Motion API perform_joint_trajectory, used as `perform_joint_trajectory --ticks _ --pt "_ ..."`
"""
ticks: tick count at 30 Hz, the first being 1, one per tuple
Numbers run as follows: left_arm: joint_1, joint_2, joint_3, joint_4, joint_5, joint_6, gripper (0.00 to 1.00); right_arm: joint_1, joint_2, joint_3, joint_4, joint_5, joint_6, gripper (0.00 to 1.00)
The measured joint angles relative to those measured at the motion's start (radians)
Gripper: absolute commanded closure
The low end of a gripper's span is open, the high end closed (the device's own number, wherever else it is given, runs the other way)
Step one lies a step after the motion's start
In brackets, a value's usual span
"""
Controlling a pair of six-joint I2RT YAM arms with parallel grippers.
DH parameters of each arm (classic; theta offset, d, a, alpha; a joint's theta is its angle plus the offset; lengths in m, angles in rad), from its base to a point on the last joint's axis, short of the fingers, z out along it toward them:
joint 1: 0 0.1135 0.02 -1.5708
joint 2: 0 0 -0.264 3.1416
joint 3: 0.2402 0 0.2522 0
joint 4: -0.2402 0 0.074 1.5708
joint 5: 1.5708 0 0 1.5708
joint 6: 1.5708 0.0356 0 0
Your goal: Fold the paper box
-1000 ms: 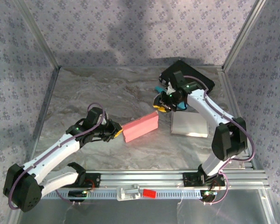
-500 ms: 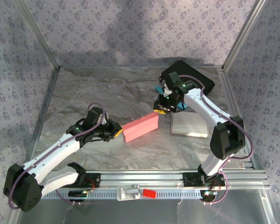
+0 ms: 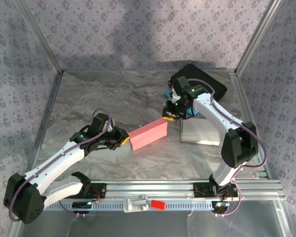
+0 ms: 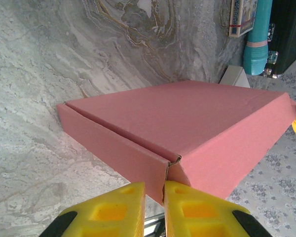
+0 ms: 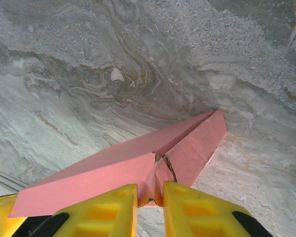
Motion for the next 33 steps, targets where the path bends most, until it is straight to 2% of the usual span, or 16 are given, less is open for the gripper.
perform_joint_trajectory --ticks 7,16,22,28,33 --pt "0.000 0.001 0.000 0.000 0.003 0.000 0.83 0.007 0.003 0.014 -0.027 0.025 -0.043 0.79" --pt "0.001 0.012 0.006 0.000 0.015 0.000 0.83 0.037 -0.032 0.022 -0.019 0.105 -0.119 0.64" --pt "0.006 0.012 0.008 0.000 0.015 0.004 0.83 0.024 -0.196 -0.100 0.072 0.099 -0.248 0.73" --pt "0.006 0.012 0.008 0.000 0.015 0.011 0.83 -0.017 -0.229 -0.197 0.112 0.069 -0.394 0.70" --pt "0.006 0.013 0.008 0.000 0.015 0.011 0.83 -0.027 -0.209 -0.191 0.128 0.033 -0.479 0.70"
